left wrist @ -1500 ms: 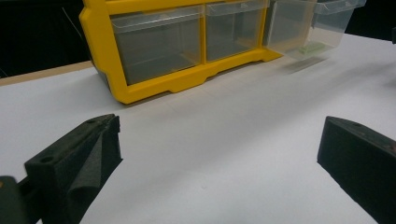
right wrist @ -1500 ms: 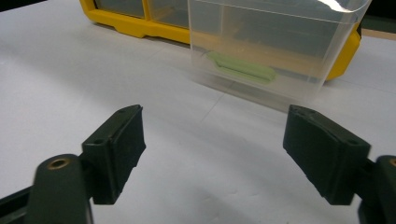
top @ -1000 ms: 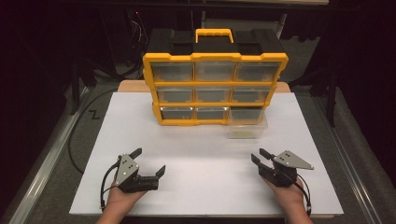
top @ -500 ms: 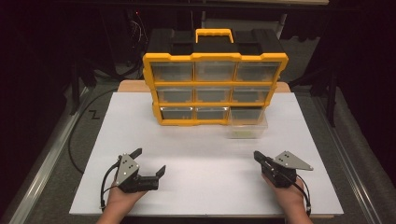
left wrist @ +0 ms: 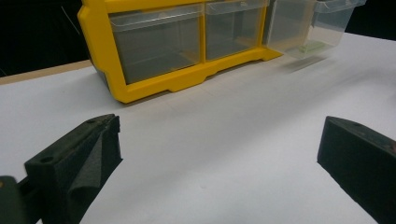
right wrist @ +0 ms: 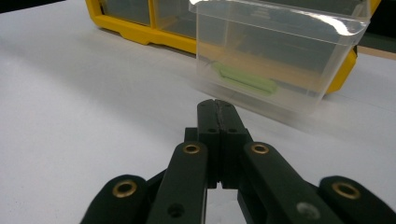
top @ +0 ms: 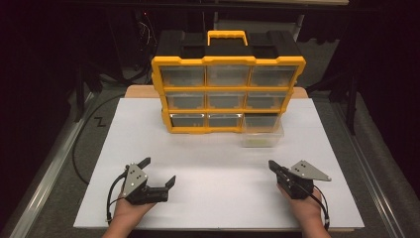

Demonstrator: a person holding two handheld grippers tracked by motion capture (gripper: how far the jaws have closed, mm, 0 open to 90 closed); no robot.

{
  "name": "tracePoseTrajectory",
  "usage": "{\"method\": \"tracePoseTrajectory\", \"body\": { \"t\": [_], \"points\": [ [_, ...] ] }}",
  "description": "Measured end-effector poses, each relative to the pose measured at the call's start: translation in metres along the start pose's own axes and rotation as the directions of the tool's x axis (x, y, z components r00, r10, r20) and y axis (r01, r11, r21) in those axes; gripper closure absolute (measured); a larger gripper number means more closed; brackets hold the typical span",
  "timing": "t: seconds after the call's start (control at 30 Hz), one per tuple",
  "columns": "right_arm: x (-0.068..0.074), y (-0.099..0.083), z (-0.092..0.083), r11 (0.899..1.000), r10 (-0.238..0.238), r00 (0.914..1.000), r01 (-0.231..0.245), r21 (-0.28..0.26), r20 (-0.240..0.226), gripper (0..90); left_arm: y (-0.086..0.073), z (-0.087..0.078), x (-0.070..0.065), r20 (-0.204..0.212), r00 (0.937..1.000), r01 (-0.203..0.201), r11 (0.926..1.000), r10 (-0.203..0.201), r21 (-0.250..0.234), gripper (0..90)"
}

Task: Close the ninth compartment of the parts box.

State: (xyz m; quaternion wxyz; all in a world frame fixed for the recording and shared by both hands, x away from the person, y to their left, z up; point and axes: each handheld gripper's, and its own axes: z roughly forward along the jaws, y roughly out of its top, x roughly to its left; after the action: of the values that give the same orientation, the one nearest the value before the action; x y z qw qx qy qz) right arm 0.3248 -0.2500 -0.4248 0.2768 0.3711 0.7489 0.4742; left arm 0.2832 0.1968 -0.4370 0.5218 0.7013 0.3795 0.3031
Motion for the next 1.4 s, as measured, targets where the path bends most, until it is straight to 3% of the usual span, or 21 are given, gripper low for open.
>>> {"method": "tracePoseTrajectory", "body": {
  "t": [0.47,0.7,1.4],
  "points": [
    [0.000,0.006,0.015,0.999,0.034,0.9994,-0.034,0.004,0.003,90.0,0.001,-0.002,0.000,0.009,1.0000,-0.003,0.9999,0.003,-0.011,0.3],
    [-0.002,0.013,0.020,1.000,0.019,0.9995,-0.019,0.003,0.026,90.0,0.001,-0.003,0.000,0.010,0.9999,0.001,0.9999,-0.001,-0.017,0.3],
    [-0.009,0.021,0.042,0.999,0.052,0.9972,-0.052,0.010,0.054,90.0,0.001,-0.004,0.001,0.015,0.9999,0.001,0.9998,0.000,-0.022,0.3]
  ]
}}
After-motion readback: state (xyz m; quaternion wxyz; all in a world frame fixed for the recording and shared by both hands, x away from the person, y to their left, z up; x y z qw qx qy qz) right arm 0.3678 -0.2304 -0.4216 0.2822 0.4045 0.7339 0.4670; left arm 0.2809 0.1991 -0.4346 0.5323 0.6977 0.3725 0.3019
